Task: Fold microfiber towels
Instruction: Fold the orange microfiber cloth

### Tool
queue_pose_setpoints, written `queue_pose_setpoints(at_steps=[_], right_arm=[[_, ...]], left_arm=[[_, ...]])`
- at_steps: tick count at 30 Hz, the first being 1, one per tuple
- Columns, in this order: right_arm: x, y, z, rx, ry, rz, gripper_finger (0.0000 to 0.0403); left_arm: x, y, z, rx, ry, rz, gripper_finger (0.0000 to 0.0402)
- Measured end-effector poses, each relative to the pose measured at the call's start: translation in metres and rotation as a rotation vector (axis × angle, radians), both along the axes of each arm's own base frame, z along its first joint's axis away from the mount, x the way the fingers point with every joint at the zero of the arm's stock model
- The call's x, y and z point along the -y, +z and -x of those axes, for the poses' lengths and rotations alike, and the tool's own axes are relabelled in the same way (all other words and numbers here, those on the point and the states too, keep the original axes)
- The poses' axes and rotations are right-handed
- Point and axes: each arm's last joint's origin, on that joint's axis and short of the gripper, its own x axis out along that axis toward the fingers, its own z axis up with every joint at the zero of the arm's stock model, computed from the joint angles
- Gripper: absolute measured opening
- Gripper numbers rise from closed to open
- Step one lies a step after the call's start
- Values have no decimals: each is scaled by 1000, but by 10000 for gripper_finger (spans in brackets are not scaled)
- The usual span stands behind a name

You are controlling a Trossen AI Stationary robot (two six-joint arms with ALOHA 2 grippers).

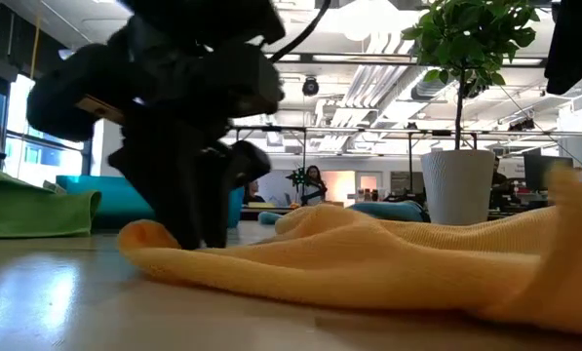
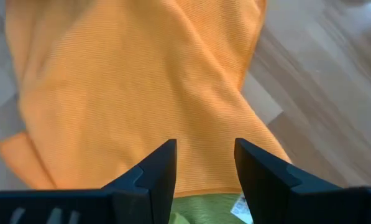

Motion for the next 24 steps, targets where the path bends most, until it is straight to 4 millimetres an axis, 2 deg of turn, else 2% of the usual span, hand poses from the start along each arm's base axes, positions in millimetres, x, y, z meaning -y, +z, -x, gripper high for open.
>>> queue_pose_setpoints(at_steps=[6, 15, 18, 20, 24], right_arm=[[-1, 0, -1, 9, 2, -15, 155], [0, 0, -2, 6, 9, -8, 155], [1, -1, -4, 29, -1, 17, 155], [1, -3, -6, 37, -10, 32, 155], [0, -16, -15, 19, -45, 42, 156]], left_arm=[[11, -1, 20, -182, 51, -12, 110], [27, 20, 53, -354, 125, -9, 110], [27, 29, 61, -363, 129, -108, 110], [26, 27, 64, -375, 149, -193, 110], [22, 28, 64, -347, 221, -284, 110]])
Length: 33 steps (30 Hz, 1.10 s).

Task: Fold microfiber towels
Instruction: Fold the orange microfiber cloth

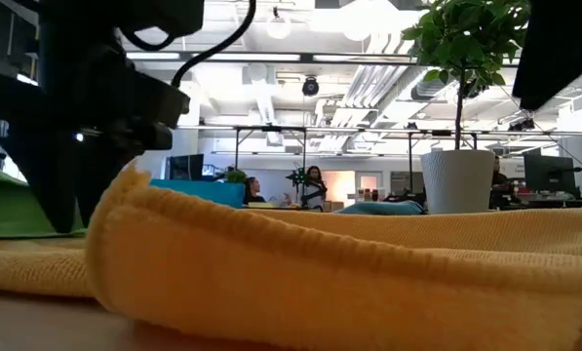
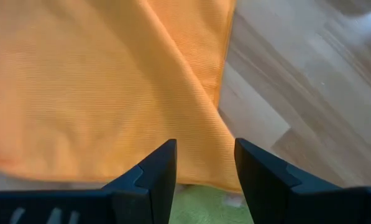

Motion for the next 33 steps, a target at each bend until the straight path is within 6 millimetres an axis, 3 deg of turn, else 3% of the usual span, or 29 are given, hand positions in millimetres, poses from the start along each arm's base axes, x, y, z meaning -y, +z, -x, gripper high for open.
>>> queue_pose_setpoints(at_steps=[9, 13, 18, 23, 28, 33], right_arm=[[9, -38, -26, -97, -67, 54, 156], [5, -45, -26, -196, -59, -50, 152], [-20, -33, -1, -179, 12, -82, 128], [-36, -23, 21, -7, -60, -2, 113], [-42, -35, 21, 36, -182, -3, 113], [-43, -41, 20, 44, -234, -13, 113]], left_arm=[[10, 20, -26, 213, -16, 64, 110], [8, 25, -42, 368, -76, 62, 110], [-24, 32, -64, 520, -5, 163, 110], [-65, 35, -79, 643, 53, 97, 110], [-92, 30, -99, 804, 75, 68, 110], [-104, 8, -108, 804, 131, 75, 110]])
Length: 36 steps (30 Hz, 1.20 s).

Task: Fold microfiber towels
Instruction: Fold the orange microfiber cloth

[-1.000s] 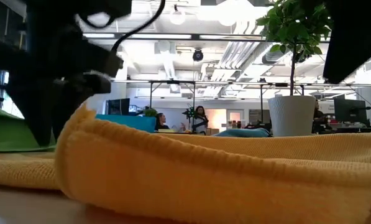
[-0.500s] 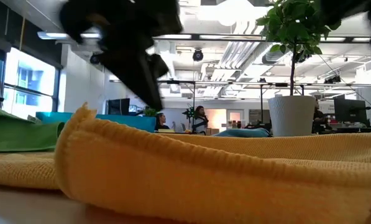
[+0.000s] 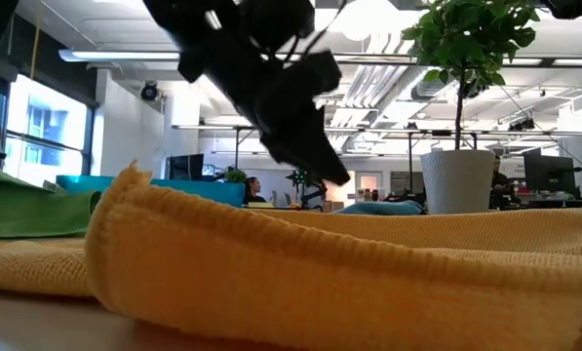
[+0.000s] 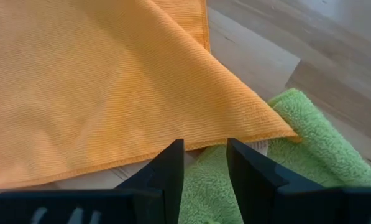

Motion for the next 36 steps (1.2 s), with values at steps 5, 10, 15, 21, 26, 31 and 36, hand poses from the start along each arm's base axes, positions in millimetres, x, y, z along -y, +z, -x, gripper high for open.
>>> queue_pose_setpoints(at_steps=[5, 10, 15, 21, 26, 31, 36], right_arm=[[1, 0, -1, -2, -4, -2, 113], [4, 0, -3, -7, -8, 2, 113], [7, 0, -7, -8, -23, 2, 113], [11, 0, -10, -9, -39, 2, 113], [15, 0, -13, -15, -52, 9, 113], [27, 1, -11, -81, -79, 80, 113], [50, 4, -15, -151, -173, 160, 117]], left_arm=[[-3, -16, -4, -20, -20, 39, 110], [-2, -33, -5, -63, -59, 25, 110], [-6, -44, -2, -132, -26, 3, 110], [-27, -45, 6, -209, 158, -52, 110], [-40, -45, 17, -293, 273, -11, 110], [-36, -34, 22, -304, 230, 4, 110], [-20, -5, 27, -264, 137, 19, 110]])
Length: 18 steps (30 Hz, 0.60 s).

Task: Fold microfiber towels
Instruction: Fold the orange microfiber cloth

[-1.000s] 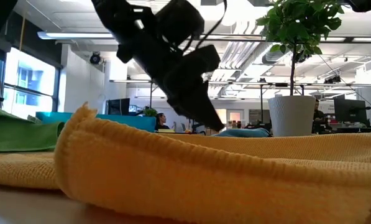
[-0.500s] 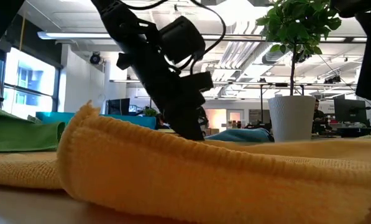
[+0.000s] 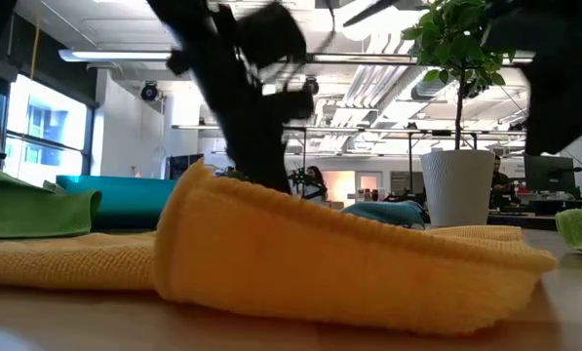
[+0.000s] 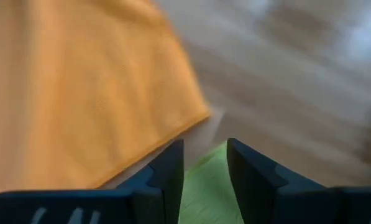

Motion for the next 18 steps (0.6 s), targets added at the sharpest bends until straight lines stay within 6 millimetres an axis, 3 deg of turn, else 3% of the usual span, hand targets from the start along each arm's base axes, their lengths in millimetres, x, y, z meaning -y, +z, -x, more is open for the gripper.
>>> queue_pose_setpoints(at_steps=[4, 7, 11, 18], right_arm=[[21, 0, -14, -66, 16, 10, 139], [40, -13, -19, -112, 39, -30, 157], [62, -33, -9, -73, 9, -179, 164], [91, -52, 24, 213, 2, -301, 152]], left_arm=[[9, 14, 9, -26, -13, 31, 110], [15, 26, 16, -37, -34, 53, 110], [26, 39, 26, -63, -67, 66, 110], [38, 67, 37, -2, -83, 70, 110]])
